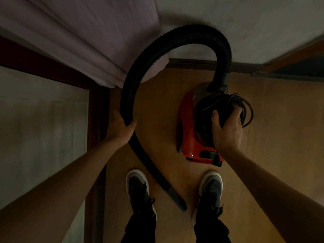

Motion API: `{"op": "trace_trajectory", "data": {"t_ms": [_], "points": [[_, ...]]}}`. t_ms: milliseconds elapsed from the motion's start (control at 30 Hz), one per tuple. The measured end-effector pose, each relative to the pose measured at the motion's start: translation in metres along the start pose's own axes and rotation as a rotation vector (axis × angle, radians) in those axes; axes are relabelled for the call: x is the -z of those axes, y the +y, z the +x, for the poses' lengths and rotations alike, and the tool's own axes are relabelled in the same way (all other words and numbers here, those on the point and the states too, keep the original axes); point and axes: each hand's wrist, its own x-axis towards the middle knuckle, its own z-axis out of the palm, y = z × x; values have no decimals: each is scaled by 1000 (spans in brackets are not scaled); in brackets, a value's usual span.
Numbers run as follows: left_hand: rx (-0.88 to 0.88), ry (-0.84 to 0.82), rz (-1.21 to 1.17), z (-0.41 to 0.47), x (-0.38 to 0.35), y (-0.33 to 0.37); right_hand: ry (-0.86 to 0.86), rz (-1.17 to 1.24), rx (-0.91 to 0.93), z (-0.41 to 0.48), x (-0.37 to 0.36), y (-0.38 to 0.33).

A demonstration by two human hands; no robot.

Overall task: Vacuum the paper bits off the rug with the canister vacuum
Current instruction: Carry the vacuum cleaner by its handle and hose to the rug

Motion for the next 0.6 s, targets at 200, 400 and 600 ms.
{"op": "trace_trajectory", "data": {"t_ms": [200, 400, 600], "points": [[-34, 74, -115, 8, -14, -10, 82, 50, -7, 0, -6, -2], [-148, 71, -217, -1, -12, -17, 48, 165, -5, -3, 1, -5], [-220, 34, -240, -18, -2, -20, -5, 215, 11, -5, 3, -8]]}}
